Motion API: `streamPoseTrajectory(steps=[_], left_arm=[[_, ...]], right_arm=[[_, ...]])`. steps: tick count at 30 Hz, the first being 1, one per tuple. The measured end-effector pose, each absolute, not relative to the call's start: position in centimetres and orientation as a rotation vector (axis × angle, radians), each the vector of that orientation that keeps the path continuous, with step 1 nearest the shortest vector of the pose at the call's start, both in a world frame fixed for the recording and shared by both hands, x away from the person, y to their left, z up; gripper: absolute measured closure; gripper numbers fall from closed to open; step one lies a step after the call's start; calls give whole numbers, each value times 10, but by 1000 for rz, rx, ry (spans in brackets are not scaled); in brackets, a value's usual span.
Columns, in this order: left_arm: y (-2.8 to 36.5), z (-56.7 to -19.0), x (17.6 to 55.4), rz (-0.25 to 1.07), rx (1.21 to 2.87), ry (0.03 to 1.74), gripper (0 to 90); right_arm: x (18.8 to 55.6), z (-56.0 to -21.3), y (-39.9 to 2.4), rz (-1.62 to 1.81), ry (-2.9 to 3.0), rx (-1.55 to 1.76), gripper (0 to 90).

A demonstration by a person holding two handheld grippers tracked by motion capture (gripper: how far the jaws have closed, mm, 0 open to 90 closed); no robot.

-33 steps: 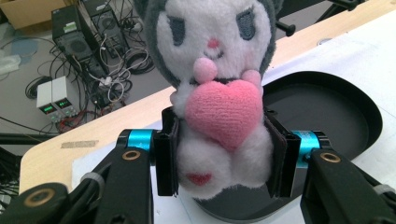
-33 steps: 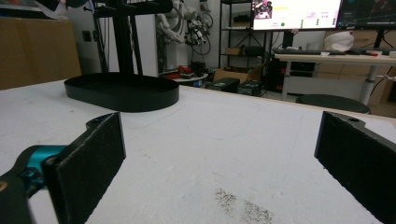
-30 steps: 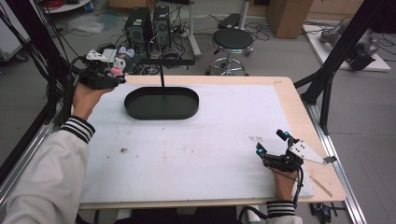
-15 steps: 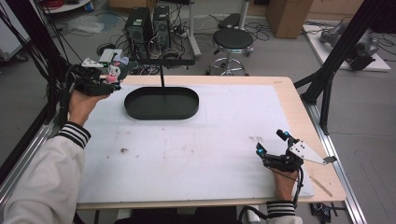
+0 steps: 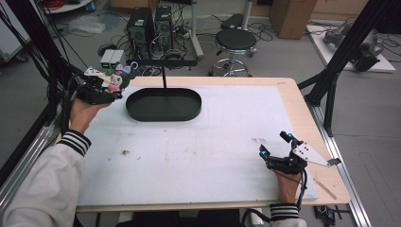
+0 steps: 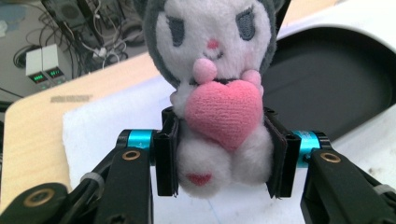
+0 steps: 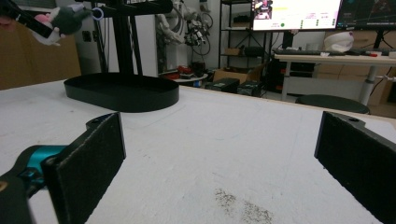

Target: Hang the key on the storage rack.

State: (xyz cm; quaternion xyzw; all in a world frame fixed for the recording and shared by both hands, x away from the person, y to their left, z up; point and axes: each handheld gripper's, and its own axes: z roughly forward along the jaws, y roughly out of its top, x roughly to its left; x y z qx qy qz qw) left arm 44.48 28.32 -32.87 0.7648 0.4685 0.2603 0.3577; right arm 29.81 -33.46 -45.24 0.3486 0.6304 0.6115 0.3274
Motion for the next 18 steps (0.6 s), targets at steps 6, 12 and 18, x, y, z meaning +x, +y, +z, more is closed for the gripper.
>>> streamPoseTrajectory(steps=[6,12,18], left_arm=[[276,-341,450,660,2006,1212,552],[268,-347,456,666,2004,1195,551],[265,-354,466,653,2021,1208,551]], right_arm=[[298,-452,-335,1604,1648,914,8],[298,-452,-335,1605,1649,915,9],[298,-452,-334,1606,1652,919,8]])
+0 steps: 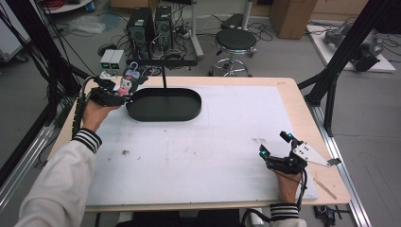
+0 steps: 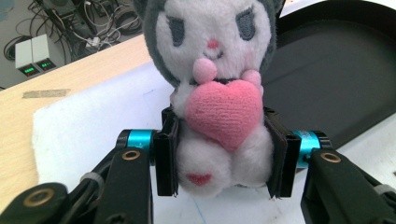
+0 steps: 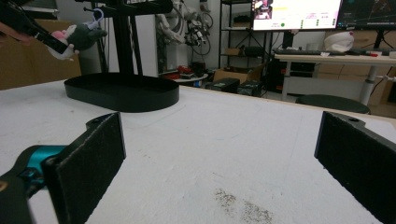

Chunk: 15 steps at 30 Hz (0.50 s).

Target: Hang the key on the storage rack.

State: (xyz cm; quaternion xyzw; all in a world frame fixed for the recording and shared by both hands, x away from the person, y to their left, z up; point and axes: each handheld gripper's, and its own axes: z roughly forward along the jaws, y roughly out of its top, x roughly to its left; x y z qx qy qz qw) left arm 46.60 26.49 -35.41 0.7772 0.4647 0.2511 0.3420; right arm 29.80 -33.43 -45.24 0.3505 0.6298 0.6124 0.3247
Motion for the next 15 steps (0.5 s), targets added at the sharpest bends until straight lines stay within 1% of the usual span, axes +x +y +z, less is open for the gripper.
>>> streamPoseTrajectory(steps=[11,14,15], left_arm=[[264,-362,473,619,2009,1200,538],[267,-362,472,612,1971,1220,498],[268,-361,472,604,1950,1220,447]], right_arm=[[298,-452,-335,1607,1649,919,8],[298,-452,-335,1611,1652,919,8],[298,-452,-335,1613,1653,918,8]])
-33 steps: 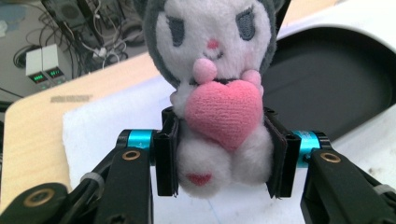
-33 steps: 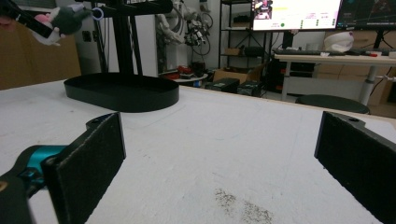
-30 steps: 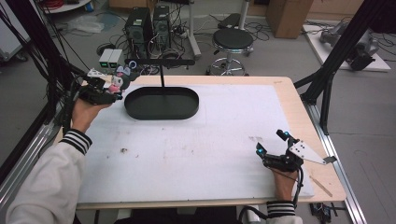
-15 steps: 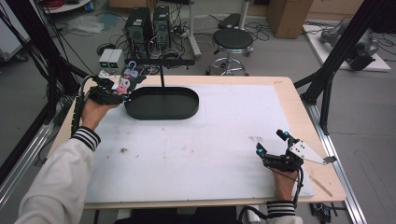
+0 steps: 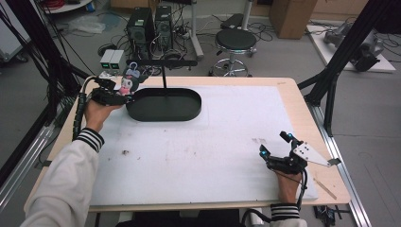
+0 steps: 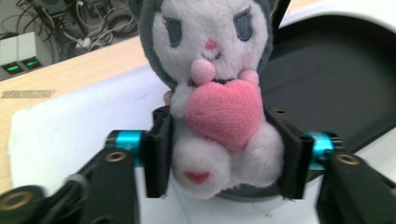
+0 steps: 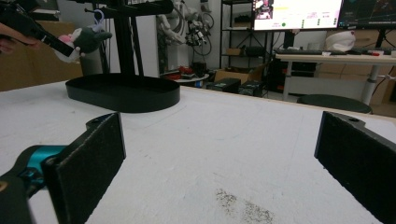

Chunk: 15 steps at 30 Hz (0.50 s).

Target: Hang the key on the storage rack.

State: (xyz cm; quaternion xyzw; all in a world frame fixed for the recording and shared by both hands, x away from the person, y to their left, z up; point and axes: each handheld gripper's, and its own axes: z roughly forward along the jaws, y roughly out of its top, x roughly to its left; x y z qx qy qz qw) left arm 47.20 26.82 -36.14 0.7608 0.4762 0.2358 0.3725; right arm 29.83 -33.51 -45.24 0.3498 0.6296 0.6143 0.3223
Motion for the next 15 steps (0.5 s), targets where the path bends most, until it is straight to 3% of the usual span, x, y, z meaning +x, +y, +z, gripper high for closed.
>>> streamPoseTrajectory(steps=[3,4,6,7,9,15], left_arm=[[273,-360,471,540,1879,1222,390],[278,-360,469,464,1844,1186,300],[279,-360,467,437,1825,1172,168],[281,-360,464,423,1807,1161,168],[284,-358,458,403,1750,1138,44],[292,-350,421,479,1668,915,17]], right_arm=[[298,-452,-335,1612,1652,918,8],[298,-452,-335,1609,1649,915,8],[298,-452,-335,1606,1648,914,9],[298,-452,-335,1606,1648,914,9],[298,-452,-335,1609,1649,921,8],[298,-453,-335,1606,1645,918,8]])
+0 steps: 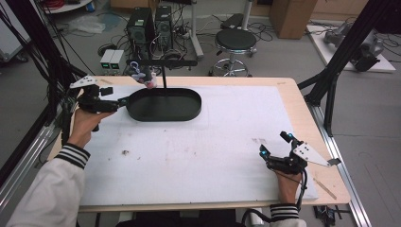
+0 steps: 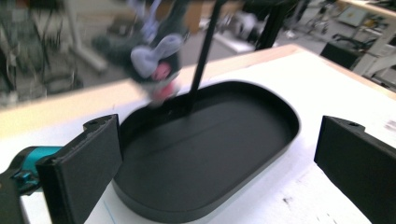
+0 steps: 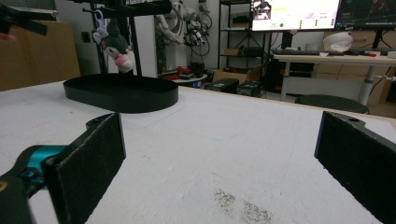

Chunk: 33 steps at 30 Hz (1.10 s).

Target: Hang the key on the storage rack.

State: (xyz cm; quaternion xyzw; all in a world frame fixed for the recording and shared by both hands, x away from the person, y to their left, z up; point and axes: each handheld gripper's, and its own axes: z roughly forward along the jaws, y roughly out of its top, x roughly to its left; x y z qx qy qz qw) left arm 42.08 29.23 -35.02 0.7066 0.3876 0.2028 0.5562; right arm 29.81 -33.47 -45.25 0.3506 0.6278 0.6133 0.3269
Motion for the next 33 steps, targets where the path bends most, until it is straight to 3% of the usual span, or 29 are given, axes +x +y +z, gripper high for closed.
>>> streamPoseTrajectory(steps=[6,16,33], left_arm=[[300,-354,375,565,1624,778,17],[307,-389,315,650,1592,715,17],[312,-452,273,710,1472,711,17]], right_arm=[[298,-453,-334,1600,1646,915,8],[297,-453,-334,1595,1640,917,8],[297,-453,-333,1594,1645,914,8]])
